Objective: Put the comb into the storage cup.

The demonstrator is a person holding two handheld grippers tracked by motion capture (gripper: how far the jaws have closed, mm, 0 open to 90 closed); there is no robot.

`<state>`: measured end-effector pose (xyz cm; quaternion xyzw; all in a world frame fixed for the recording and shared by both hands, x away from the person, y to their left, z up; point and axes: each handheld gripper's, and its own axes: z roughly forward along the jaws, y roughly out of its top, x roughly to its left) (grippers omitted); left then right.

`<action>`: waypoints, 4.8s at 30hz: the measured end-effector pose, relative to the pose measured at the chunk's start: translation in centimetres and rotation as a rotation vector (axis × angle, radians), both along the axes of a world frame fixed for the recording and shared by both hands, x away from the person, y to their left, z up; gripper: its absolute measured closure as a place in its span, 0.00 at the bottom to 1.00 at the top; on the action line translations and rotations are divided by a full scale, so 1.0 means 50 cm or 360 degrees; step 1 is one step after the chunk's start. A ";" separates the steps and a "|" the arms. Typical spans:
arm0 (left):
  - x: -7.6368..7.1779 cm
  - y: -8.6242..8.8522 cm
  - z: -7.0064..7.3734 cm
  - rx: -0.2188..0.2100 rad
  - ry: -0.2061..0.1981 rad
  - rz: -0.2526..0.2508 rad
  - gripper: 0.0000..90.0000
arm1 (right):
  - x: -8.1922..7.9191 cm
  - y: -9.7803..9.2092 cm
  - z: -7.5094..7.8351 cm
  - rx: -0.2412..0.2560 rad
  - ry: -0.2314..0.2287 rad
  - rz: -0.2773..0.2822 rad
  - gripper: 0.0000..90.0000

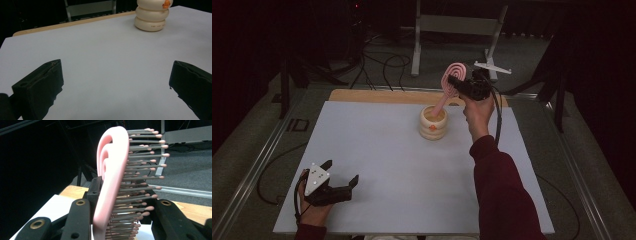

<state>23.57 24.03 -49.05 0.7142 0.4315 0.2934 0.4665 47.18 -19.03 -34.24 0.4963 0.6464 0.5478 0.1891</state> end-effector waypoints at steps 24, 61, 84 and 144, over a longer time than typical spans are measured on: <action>-0.001 0.001 0.001 0.0002 -0.0007 -0.0001 0.00 | 0.006 0.013 -0.032 0.0009 0.0041 0.0013 0.71; 0.001 -0.002 0.000 0.0003 -0.0004 -0.0008 0.00 | 0.009 0.029 -0.086 0.0034 0.0110 0.0023 0.71; 0.000 0.000 0.001 0.0005 -0.0003 -0.0007 0.00 | 0.014 0.035 -0.128 0.0052 0.0162 0.0005 0.71; 0.001 -0.004 -0.001 0.0009 -0.0001 -0.0010 0.00 | 0.009 -0.010 -0.166 -0.0021 0.0208 -0.0089 0.59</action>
